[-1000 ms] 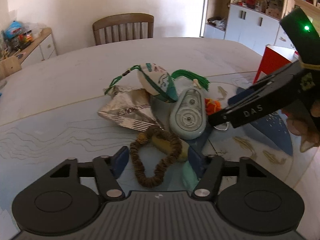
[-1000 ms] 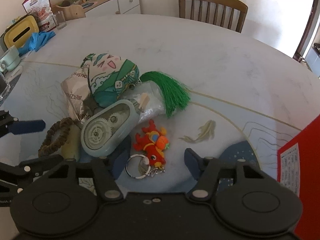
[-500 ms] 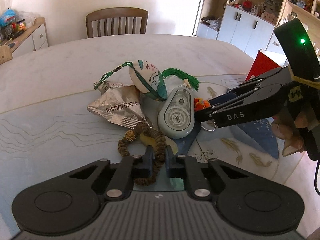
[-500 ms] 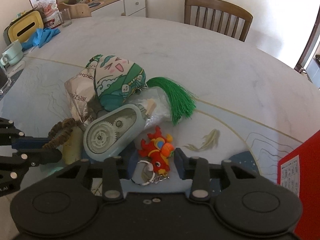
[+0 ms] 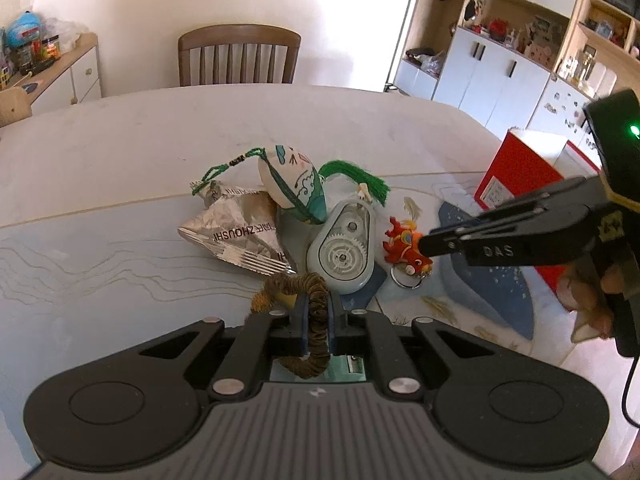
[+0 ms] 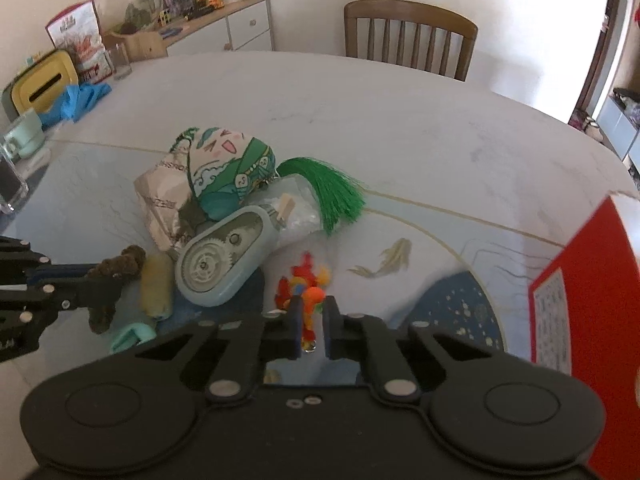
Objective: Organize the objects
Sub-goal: 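Grasp the brown bead bracelet with left tool while right tool grasps red parrot keychain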
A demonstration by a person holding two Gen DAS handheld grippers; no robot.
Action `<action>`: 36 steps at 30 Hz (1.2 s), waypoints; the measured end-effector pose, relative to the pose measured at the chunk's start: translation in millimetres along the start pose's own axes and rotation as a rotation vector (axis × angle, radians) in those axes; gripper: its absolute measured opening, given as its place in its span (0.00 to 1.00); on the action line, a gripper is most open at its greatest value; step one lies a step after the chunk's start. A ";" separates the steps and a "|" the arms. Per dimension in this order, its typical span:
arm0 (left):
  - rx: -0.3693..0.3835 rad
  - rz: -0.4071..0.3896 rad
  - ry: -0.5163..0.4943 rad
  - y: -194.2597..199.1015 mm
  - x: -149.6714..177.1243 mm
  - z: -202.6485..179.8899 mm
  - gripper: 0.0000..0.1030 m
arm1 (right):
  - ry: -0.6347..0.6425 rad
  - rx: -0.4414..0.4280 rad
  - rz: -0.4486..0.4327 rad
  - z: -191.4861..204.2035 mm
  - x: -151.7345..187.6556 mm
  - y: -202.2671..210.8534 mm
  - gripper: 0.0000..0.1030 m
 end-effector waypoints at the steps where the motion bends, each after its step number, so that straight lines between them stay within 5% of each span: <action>1: 0.003 -0.003 0.004 2.3 -0.2 0.0 0.08 | 0.003 -0.005 0.000 0.7 2.3 2.4 0.07; 6: 0.003 -0.009 0.019 9.2 0.4 -0.9 0.08 | 0.008 -0.003 0.024 0.2 9.0 1.8 0.09; 14: -0.013 -0.001 0.034 14.3 3.1 0.9 0.08 | -0.005 -0.016 0.029 -4.1 1.8 -10.9 0.49; 25: -0.032 0.012 0.045 13.5 2.6 4.0 0.08 | 0.052 -0.003 0.042 4.8 -4.8 -34.6 0.49; 36: -0.032 0.013 0.051 12.8 -0.7 3.1 0.08 | 0.061 -0.011 0.034 10.5 -1.1 -29.2 0.36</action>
Point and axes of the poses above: each gripper's, at about its wrist camera, not at the fingertips, and y roughly against the way its jaws point, z to its left, x to its underside, the point moved 6 cm from there along -y, roughly the way its jaws point, and after that the axes turned 2 degrees about -x, right-handed, at the moved point
